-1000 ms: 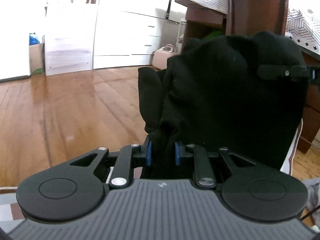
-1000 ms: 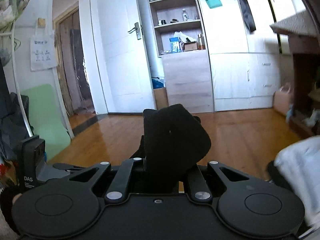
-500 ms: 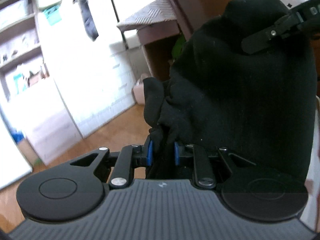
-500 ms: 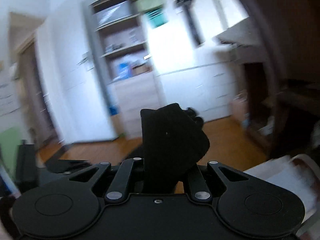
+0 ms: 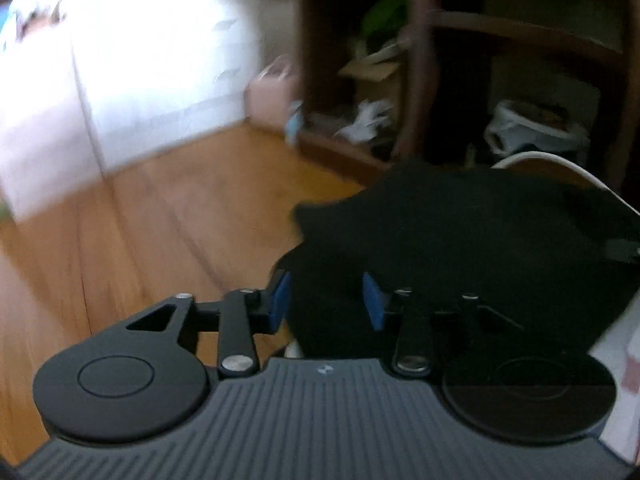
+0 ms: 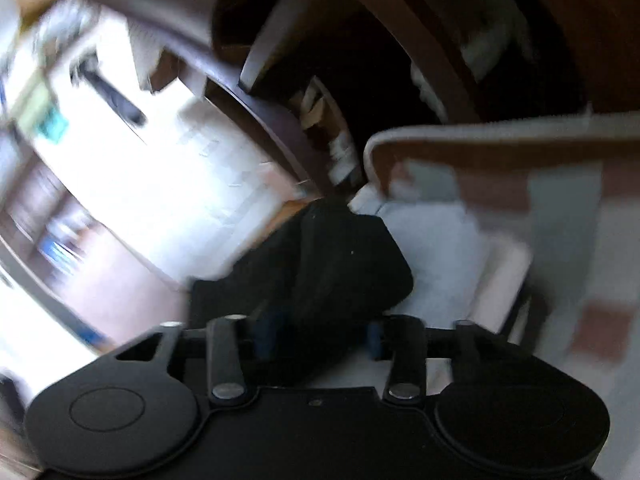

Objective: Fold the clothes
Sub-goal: 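Lift the sweater bundle with both grippers and carry it toward the clothes stack, then lower the sweater onto the top of the clothes stack with both grippers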

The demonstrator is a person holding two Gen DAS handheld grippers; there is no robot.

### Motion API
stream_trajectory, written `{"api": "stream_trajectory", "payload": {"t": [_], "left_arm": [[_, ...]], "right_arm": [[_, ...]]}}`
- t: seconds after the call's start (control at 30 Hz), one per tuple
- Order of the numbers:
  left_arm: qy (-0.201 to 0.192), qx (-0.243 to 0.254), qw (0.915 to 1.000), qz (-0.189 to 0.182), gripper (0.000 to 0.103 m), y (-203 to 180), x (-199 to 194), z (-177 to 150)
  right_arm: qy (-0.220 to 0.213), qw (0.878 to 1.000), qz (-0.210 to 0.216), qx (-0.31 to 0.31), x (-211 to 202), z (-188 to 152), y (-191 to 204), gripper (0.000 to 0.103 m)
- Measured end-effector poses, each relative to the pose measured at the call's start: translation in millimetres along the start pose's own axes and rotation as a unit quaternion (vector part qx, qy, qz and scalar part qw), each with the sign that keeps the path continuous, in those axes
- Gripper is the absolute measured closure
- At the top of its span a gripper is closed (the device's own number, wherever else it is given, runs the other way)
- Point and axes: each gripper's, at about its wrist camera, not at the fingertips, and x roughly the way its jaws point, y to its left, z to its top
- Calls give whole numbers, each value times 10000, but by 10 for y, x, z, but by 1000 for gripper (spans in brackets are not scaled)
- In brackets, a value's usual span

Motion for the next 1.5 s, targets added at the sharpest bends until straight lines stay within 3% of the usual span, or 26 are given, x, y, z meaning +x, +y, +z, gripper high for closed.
{"api": "stream_trajectory", "payload": {"t": [0.1,0.23,0.3,0.43,0.53,0.6,0.67,0.7,0.73,0.77,0.8,0.87,0.93,0.97,1.03,1.13,1.17,1.23,1.33,1.43,1.5], "left_arm": [[127,-864,9952,-450,50,335,-1,-131],[216,-1930,9737,-1188,49,531,-116,-449],[51,-2228,9662,-1297,45,451,-212,-687],[116,-2490,9529,-1730,44,271,-79,-923],[115,-2650,9447,-1926,31,218,10,-963],[155,-3050,9308,-2008,23,262,10,-1057],[212,-3339,9137,-2307,27,275,59,-1151],[197,-3302,9135,-2371,31,249,60,-1171],[165,-3193,9168,-2391,46,210,48,-1181],[89,-2937,9281,-2287,53,152,-5,-1149],[-6,-2616,9414,-2128,57,85,-76,-1100],[-180,-1866,9674,-1701,66,-94,-252,-982],[-312,-1374,9810,-1334,77,-253,-376,-870],[-386,-1376,9814,-1279,92,-271,-424,-816],[-708,-1465,9782,-1288,92,-270,-683,-711],[-1315,-1404,9739,-1208,92,-409,-1193,-680],[-1297,-1480,9713,-1332,92,-490,-1233,-729],[-639,-1626,9696,-1712,92,-679,-1021,-834],[207,-1915,9588,-2087,91,-838,-673,-1053],[260,-2039,9552,-2128,86,-807,-682,-1078],[233,-1839,9603,-2084,86,-783,-791,-945]], "right_arm": [[118,9970,547,530,62,72,-107,40],[348,9984,369,248,169,89,-86,40],[211,9983,483,251,142,8,-124,40],[48,9956,714,610,162,30,-203,40],[53,9969,531,577,178,39,-166,40],[52,9974,405,598,207,42,-144,40],[29,9953,406,883,214,43,-188,40],[19,9949,389,926,222,51,-194,45],[10,9960,283,850,229,62,-177,66],[-32,9975,128,689,243,66,-151,82],[-123,9986,23,512,251,59,-110,88],[-338,9992,-169,87,250,41,55,89],[-538,9954,-395,-685,253,31,330,89],[-639,9911,-438,-1085,246,30,474,89],[-820,9843,-163,-1555,171,69,658,89],[-739,9891,-260,-1247,152,162,372,90],[-712,9905,-292,-1144,146,193,276,90],[-657,9928,-357,-937,134,256,85,88],[-575,9953,-453,-627,116,349,-202,84],[-500,9970,-517,-301,93,442,-480,79],[-525,9981,-285,126,11,520,-546,71]]}}
